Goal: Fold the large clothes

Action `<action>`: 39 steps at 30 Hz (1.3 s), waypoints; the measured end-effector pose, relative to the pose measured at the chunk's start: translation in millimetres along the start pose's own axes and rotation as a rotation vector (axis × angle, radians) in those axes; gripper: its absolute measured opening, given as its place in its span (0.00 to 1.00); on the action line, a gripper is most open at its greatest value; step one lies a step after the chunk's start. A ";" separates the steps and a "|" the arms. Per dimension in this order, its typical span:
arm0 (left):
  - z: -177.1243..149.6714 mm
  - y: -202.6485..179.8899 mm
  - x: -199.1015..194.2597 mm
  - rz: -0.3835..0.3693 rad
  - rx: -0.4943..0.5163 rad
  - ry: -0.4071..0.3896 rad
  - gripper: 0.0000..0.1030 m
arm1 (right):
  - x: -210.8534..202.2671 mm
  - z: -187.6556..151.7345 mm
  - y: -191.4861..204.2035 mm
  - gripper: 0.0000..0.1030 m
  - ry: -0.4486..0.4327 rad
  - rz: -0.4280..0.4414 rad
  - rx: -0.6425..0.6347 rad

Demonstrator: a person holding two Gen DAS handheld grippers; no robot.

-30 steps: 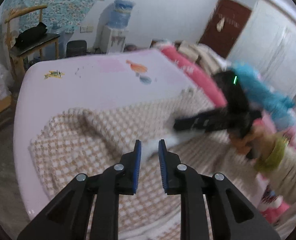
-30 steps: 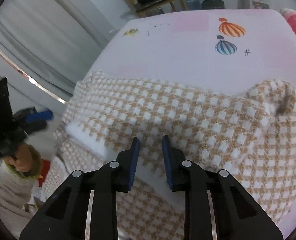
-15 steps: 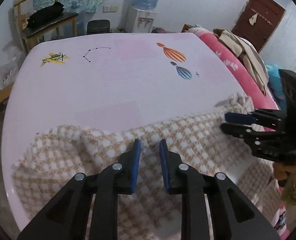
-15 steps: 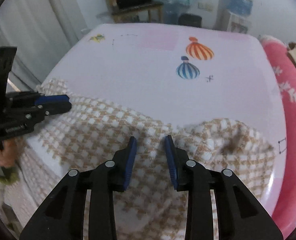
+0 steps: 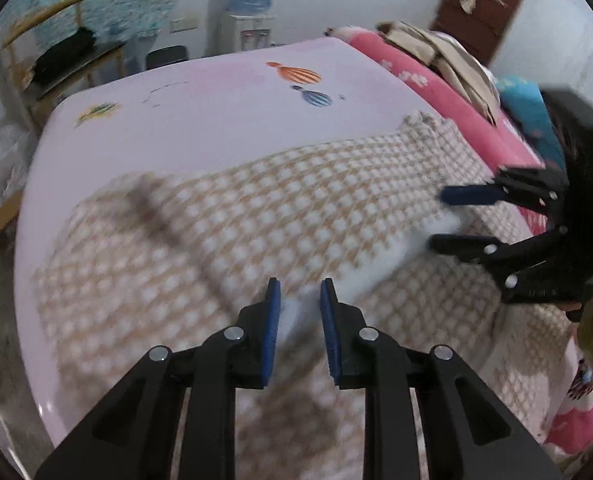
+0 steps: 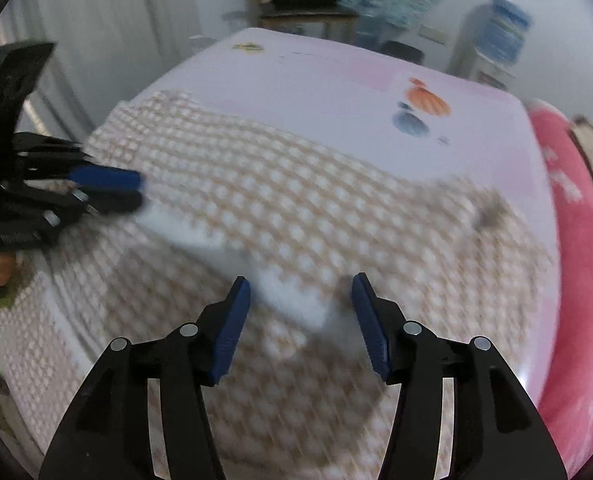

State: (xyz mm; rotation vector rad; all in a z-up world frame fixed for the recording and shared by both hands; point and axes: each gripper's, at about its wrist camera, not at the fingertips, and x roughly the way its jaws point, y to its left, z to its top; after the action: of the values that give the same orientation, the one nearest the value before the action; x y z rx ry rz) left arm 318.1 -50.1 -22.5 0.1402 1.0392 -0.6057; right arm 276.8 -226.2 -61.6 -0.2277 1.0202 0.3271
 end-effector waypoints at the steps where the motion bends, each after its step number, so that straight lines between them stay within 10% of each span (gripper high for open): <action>1: -3.4 2.0 -5.4 0.010 -0.012 -0.009 0.20 | -4.4 -6.1 -0.8 0.49 0.003 -0.019 0.013; 11: -101.4 31.4 -119.4 0.058 -0.231 -0.214 0.24 | -109.2 -89.7 20.8 0.68 -0.112 0.131 0.199; 20: -181.9 38.0 -121.5 0.088 -0.356 -0.175 0.24 | -96.0 -142.8 74.2 0.70 -0.052 0.201 0.268; 39: -179.7 60.4 -76.5 -0.018 -0.422 -0.131 0.30 | -67.5 -139.6 65.3 0.72 -0.021 0.174 0.333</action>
State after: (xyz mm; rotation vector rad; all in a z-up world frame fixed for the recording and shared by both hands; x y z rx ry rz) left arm 185.0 100.3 -60.8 -0.2758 1.0196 -0.3946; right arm 109.2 -223.2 -76.3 0.1660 1.0591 0.3107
